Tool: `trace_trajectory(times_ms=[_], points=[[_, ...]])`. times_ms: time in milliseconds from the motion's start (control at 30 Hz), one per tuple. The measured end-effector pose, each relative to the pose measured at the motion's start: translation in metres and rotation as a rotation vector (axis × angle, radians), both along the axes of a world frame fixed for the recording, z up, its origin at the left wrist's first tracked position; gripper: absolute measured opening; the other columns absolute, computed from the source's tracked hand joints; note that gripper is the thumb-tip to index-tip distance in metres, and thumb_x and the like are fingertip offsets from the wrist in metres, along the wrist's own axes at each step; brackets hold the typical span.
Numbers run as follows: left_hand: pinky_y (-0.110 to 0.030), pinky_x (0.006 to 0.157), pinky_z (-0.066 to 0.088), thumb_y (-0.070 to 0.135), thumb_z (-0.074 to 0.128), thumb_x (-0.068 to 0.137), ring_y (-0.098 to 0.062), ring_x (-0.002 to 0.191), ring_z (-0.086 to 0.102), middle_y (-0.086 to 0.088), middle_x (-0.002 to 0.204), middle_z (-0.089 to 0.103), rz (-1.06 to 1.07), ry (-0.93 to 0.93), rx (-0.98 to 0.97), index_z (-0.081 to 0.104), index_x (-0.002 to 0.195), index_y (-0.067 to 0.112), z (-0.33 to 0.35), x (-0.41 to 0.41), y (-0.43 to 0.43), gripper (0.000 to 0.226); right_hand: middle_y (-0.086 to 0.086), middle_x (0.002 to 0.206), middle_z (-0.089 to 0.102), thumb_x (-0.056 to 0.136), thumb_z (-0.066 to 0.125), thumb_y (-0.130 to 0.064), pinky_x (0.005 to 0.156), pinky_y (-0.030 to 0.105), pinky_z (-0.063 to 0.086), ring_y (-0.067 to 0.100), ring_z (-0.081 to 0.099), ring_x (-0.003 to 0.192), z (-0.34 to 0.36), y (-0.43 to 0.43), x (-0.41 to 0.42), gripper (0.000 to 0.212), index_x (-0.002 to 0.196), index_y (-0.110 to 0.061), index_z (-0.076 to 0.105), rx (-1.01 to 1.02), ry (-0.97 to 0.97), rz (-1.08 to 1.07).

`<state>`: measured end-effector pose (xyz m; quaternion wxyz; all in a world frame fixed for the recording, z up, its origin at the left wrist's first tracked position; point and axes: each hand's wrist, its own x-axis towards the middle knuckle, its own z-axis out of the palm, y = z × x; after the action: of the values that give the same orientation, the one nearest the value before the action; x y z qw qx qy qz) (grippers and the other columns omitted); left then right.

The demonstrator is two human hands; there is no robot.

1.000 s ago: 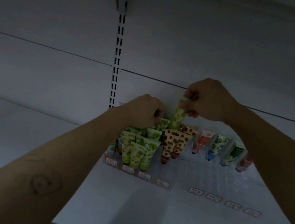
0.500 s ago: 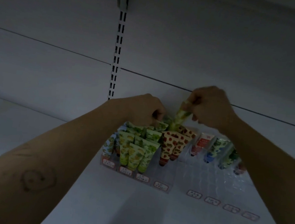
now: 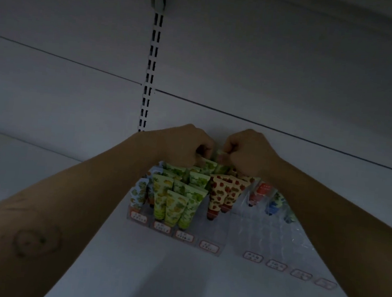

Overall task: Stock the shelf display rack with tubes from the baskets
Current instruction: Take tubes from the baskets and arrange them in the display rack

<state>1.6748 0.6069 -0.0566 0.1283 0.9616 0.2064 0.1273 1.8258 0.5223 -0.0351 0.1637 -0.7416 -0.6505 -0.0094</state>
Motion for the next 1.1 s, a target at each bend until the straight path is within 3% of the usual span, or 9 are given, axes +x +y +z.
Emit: trace_trajectory(times_ms=[100,267,467,500,567,667,833,967,1100], points=[[-0.03,0.068,0.045,0.018,0.066,0.089,-0.016,0.069,0.055,-0.003,0.08,0.062,0.01,0.012,0.008,0.062,0.083,0.011,0.001,0.001,-0.001,0.011,0.018,0.097,0.069,0.078,0.059,-0.004,0.072,0.036,0.053,0.028,0.063,0.084,0.002,0.005,-0.006,0.02,0.092,0.004,0.07,-0.045,-0.005,-0.012],[-0.026,0.067,0.044,0.026,0.067,0.088,-0.01,0.067,0.055,0.007,0.074,0.06,0.024,0.069,0.023,0.058,0.072,0.024,0.005,0.005,0.004,0.019,0.015,0.103,0.069,0.08,0.062,-0.013,0.082,0.038,0.056,0.026,0.064,0.091,0.004,0.008,-0.008,0.024,0.098,0.001,0.071,-0.095,0.021,-0.042],[-0.022,0.07,0.041,0.026,0.066,0.088,-0.011,0.075,0.058,0.007,0.081,0.063,0.047,0.077,0.044,0.06,0.073,0.027,0.006,0.005,0.002,0.017,0.012,0.097,0.067,0.083,0.059,-0.016,0.081,0.037,0.056,0.025,0.063,0.088,0.003,0.008,-0.012,0.019,0.093,-0.002,0.068,-0.116,0.055,-0.072],[-0.021,0.07,0.04,0.029,0.066,0.088,-0.008,0.073,0.057,0.009,0.08,0.063,0.048,0.084,0.04,0.058,0.071,0.03,0.007,0.005,0.001,0.019,0.01,0.088,0.065,0.084,0.058,-0.015,0.074,0.034,0.056,0.023,0.061,0.081,0.002,0.008,-0.014,0.013,0.082,-0.004,0.065,-0.108,0.051,-0.079],[-0.02,0.066,0.038,0.032,0.067,0.087,0.0,0.068,0.053,0.013,0.075,0.059,0.052,0.091,0.047,0.054,0.067,0.034,0.009,0.005,-0.001,0.025,0.006,0.067,0.052,0.086,0.057,-0.015,0.053,0.028,0.046,0.019,0.053,0.063,0.001,0.009,-0.018,0.025,0.062,-0.011,0.049,-0.082,0.051,-0.109],[-0.02,0.064,0.036,0.031,0.068,0.087,0.003,0.066,0.049,0.011,0.075,0.058,0.057,0.096,0.062,0.054,0.068,0.032,0.008,0.008,-0.003,0.024,0.005,0.061,0.046,0.087,0.057,-0.012,0.044,0.024,0.035,0.016,0.046,0.055,0.005,0.007,-0.017,0.031,0.058,-0.012,0.043,-0.072,0.074,-0.132],[-0.021,0.064,0.037,0.021,0.068,0.086,-0.001,0.065,0.05,0.01,0.073,0.058,0.071,0.07,0.055,0.059,0.07,0.022,0.007,0.009,-0.002,0.019,0.016,0.085,0.064,0.087,0.058,-0.014,0.07,0.031,0.046,0.027,0.06,0.08,0.009,0.004,-0.006,0.021,0.081,0.004,0.068,-0.084,-0.021,-0.013],[-0.018,0.057,0.037,0.022,0.068,0.087,-0.002,0.064,0.05,0.008,0.073,0.058,0.071,0.05,0.07,0.061,0.073,0.019,0.004,0.009,0.002,0.016,0.016,0.079,0.061,0.087,0.058,-0.013,0.065,0.03,0.042,0.026,0.055,0.074,0.004,0.009,-0.003,0.022,0.066,-0.006,0.057,-0.065,-0.084,0.013],[-0.021,0.06,0.037,0.022,0.068,0.087,-0.005,0.063,0.051,0.004,0.073,0.059,0.064,0.039,0.052,0.057,0.069,0.021,0.004,0.007,0.001,0.022,0.017,0.093,0.068,0.088,0.057,-0.014,0.068,0.033,0.049,0.026,0.061,0.077,0.007,0.013,-0.005,0.02,0.083,0.002,0.068,-0.072,-0.092,-0.004]])
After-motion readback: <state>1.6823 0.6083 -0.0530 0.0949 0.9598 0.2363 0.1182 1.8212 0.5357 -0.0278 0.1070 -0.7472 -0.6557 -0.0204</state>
